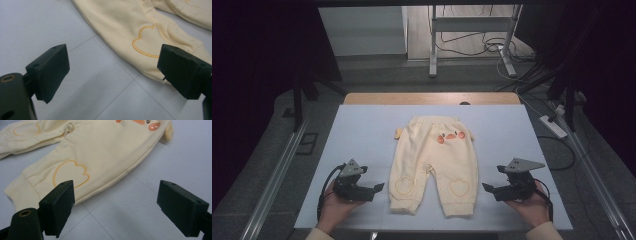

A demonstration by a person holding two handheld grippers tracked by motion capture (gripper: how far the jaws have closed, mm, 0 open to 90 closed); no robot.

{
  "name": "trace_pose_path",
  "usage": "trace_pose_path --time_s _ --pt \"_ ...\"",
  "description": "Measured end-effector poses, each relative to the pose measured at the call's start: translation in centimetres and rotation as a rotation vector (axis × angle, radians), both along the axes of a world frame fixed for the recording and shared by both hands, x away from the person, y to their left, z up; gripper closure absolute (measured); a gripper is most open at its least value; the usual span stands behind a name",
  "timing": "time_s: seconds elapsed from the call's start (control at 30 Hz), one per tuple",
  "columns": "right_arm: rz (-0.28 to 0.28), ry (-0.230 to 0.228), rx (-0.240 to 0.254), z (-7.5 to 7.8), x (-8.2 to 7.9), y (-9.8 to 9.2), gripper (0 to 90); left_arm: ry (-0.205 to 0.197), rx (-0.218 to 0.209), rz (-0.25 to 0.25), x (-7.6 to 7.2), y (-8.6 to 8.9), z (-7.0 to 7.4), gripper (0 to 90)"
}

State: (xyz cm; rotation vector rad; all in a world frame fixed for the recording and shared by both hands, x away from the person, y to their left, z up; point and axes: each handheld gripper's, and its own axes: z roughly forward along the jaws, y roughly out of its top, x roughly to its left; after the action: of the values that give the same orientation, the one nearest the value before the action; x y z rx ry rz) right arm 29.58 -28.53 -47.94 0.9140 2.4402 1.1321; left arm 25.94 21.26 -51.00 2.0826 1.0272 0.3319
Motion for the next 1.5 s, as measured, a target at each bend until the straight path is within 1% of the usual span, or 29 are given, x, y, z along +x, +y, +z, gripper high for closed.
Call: trace_pose_path --time_s 0.07,0.17,0.3,0.33,0.37,0.43,0.5,0.53,0.67,0.7,0.73,0.83,0.97,1.07,1.2,1.5 --pt "-0.001 0.002 0.001 0.0 0.1 0.0 14.9 0.002 -0.002 0.003 0.0 0.1 0.0 10.4" --pt "-0.001 0.014 0.016 -0.2 0.5 0.1 14.9 0.002 -0.004 0.007 0.0 0.2 0.0 10.5" --pt "0.004 0.024 0.012 -0.4 0.4 0.3 14.8 0.001 -0.007 0.006 -0.3 0.2 -0.1 10.5" --pt "0.005 0.026 0.004 -0.4 0.4 0.3 14.8 0.001 -0.007 0.006 -0.3 0.2 -0.1 10.7" --pt "0.005 0.026 0.004 -0.4 0.4 0.3 14.8 0.007 -0.004 0.004 -0.2 0.2 -0.1 10.6" --pt "-0.001 0.018 -0.007 -0.3 0.1 0.3 14.9 0.000 -0.002 -0.002 0.0 0.0 0.0 10.6" --pt "-0.008 0.012 -0.002 -0.2 0.0 0.1 14.9 0.001 -0.005 -0.005 0.1 0.0 0.1 10.6" --pt "-0.011 0.012 0.005 -0.2 -0.1 0.0 14.9 0.001 -0.005 -0.005 0.1 0.0 0.1 10.6" --pt "-0.015 0.018 -0.001 -0.3 -0.3 -0.1 15.0 0.003 -0.005 -0.012 0.3 -0.1 0.0 10.6" --pt "-0.015 0.016 -0.011 -0.3 -0.3 -0.1 15.0 0.006 0.003 -0.016 0.3 -0.2 0.0 10.6" --pt "-0.016 0.014 -0.010 -0.2 -0.3 -0.1 15.0 0.009 0.007 -0.019 0.3 -0.2 0.0 10.7" --pt "-0.017 0.016 0.003 -0.2 -0.3 -0.1 15.0 0.006 0.006 -0.018 0.2 -0.3 0.0 10.6" --pt "-0.013 0.014 -0.003 -0.2 -0.6 0.1 15.1 0.002 0.003 -0.019 0.1 -0.3 0.2 10.7" --pt "-0.006 0.011 0.008 0.0 -0.6 0.4 15.1 0.002 0.002 -0.018 0.2 -0.3 0.2 10.7" --pt "0.001 0.013 0.009 0.0 -0.6 0.8 15.1 0.000 0.008 -0.022 0.2 -0.2 0.1 10.9" --pt "0.025 0.024 0.011 0.0 -0.7 2.3 15.2 0.007 0.003 -0.021 0.3 -0.3 0.1 10.9"
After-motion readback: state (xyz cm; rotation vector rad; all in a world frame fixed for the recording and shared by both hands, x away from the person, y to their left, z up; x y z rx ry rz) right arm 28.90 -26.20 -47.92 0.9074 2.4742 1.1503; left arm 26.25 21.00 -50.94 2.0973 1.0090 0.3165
